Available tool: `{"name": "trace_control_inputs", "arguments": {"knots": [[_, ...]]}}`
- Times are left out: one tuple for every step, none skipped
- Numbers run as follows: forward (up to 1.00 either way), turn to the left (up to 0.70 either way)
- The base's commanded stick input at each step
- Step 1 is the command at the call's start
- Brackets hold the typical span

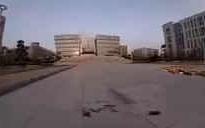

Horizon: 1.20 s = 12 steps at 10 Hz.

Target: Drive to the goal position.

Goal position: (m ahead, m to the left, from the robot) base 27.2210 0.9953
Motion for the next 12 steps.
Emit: {"name": "trace_control_inputs", "arguments": {"knots": [[0.7,0.0],[0.7,0.0],[0.7,0.0],[0.7,0.0],[0.7,0.0],[0.7,0.0],[0.7,0.0],[0.7,0.0],[0.7,0.0],[0.7,0.0],[0.7,0.0],[0.7,0.0]]}}
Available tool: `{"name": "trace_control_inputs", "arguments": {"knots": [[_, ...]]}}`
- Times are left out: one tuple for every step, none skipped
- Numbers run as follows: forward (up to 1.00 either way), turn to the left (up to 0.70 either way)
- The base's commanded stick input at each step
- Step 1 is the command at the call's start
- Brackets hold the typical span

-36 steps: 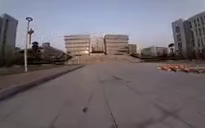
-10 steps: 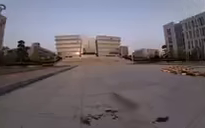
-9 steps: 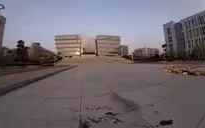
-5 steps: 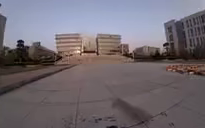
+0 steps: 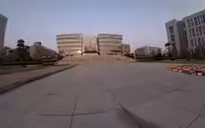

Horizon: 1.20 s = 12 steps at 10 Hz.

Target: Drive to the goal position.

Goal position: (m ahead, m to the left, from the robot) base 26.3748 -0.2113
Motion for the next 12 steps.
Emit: {"name": "trace_control_inputs", "arguments": {"knots": [[0.7,0.0],[0.7,0.0],[0.7,0.0],[0.7,0.0],[0.7,0.0],[0.7,0.0],[0.7,0.13],[0.7,0.14],[0.7,0.14],[0.7,0.14],[0.7,0.14],[0.7,0.14]]}}
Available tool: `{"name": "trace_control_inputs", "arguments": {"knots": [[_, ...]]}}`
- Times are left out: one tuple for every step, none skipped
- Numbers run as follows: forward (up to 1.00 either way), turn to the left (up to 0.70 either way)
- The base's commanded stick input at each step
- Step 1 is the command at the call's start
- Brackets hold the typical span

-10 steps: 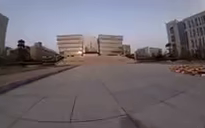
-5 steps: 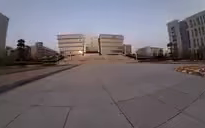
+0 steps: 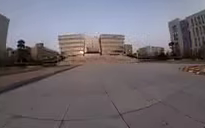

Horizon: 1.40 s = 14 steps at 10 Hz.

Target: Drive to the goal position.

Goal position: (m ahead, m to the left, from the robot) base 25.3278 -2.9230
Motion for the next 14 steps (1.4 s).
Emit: {"name": "trace_control_inputs", "arguments": {"knots": [[0.7,0.14],[0.7,0.14],[0.7,0.14],[0.7,0.14],[0.7,0.07],[0.7,0.0],[0.7,0.0],[0.7,0.0],[0.7,0.0],[0.7,0.0],[0.7,0.0],[0.7,0.0],[0.7,0.0],[0.7,-0.06]]}}
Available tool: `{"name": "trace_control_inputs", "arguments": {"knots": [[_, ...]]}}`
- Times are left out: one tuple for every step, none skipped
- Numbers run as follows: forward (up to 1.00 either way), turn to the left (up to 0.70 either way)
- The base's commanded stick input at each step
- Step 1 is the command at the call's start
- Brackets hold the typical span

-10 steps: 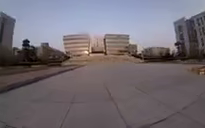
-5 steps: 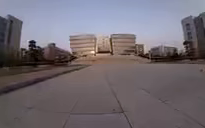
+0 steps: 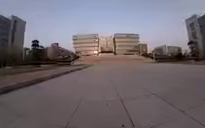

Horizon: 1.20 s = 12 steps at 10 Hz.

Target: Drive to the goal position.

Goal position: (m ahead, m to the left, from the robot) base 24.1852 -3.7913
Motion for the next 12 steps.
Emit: {"name": "trace_control_inputs", "arguments": {"knots": [[0.7,-0.11],[0.7,-0.14],[0.7,-0.14],[0.7,-0.14],[0.7,-0.14],[0.7,-0.11],[0.7,-0.04],[0.7,0.0],[0.7,0.0],[0.7,0.0],[0.7,0.0],[0.7,0.0]]}}
